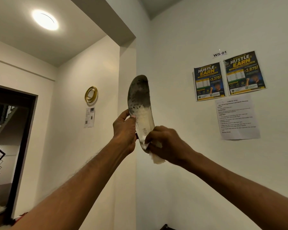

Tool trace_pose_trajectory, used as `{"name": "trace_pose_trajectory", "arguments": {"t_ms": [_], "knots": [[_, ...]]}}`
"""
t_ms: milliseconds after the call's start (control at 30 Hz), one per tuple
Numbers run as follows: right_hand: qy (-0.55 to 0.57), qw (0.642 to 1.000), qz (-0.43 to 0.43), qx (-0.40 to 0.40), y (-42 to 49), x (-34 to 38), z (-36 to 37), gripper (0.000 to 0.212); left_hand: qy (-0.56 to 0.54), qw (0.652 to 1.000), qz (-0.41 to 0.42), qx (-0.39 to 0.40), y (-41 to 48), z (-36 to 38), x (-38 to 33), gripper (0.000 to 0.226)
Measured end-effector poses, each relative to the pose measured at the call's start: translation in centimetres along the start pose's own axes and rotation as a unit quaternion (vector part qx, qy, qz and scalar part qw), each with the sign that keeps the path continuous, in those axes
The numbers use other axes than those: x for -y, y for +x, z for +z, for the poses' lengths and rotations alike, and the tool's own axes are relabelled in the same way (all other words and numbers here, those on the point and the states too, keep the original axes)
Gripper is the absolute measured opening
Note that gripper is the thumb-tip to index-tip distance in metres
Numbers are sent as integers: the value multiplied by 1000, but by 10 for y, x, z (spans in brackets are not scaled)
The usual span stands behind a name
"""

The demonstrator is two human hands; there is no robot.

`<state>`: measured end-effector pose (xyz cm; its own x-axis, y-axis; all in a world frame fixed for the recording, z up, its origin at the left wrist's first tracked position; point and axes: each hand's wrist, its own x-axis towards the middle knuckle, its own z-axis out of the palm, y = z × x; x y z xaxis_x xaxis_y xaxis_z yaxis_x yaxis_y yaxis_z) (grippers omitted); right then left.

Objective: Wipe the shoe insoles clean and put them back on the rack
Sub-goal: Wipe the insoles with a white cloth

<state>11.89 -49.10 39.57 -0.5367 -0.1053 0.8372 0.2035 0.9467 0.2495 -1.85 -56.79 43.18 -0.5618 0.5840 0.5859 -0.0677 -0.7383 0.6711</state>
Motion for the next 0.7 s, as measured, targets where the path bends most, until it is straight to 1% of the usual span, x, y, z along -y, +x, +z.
{"name": "trace_pose_trajectory", "arguments": {"t_ms": [67,100,133,200,233,267,333,367,467,500,600,633,700], "knots": [[-6,998,-34,56,-4,6,6,14,9,1000,4,1,1,0,0,36],[-8,997,-38,69,-4,7,6,15,7,1000,3,2,2,0,1,36],[-6,998,-28,61,-3,5,5,15,5,1000,1,2,3,-1,2,37],[0,1000,5,13,-2,1,-2,16,-2,1000,0,7,3,-1,2,36],[0,1000,12,3,-2,0,-3,16,0,1000,3,9,3,-1,1,33],[-7,1000,4,13,-4,1,-2,16,7,1000,8,9,3,-1,0,31],[-34,997,-29,63,-9,4,5,17,18,1000,15,10,4,0,-1,29],[-36,996,-31,69,-11,4,7,17,19,1000,16,10,5,0,0,29],[-17,1000,7,9,-11,-4,1,13,15,1000,13,10,3,0,1,30],[-19,1000,9,12,-12,-5,2,13,17,1000,16,11,3,0,1,29],[-41,997,-19,70,-19,-4,7,16,34,999,26,14,3,0,1,27],[-40,997,-12,64,-19,-6,5,16,33,999,24,13,3,0,2,26],[-34,999,16,26,-18,-11,-1,17,22,1000,15,13,3,0,4,27]]}}
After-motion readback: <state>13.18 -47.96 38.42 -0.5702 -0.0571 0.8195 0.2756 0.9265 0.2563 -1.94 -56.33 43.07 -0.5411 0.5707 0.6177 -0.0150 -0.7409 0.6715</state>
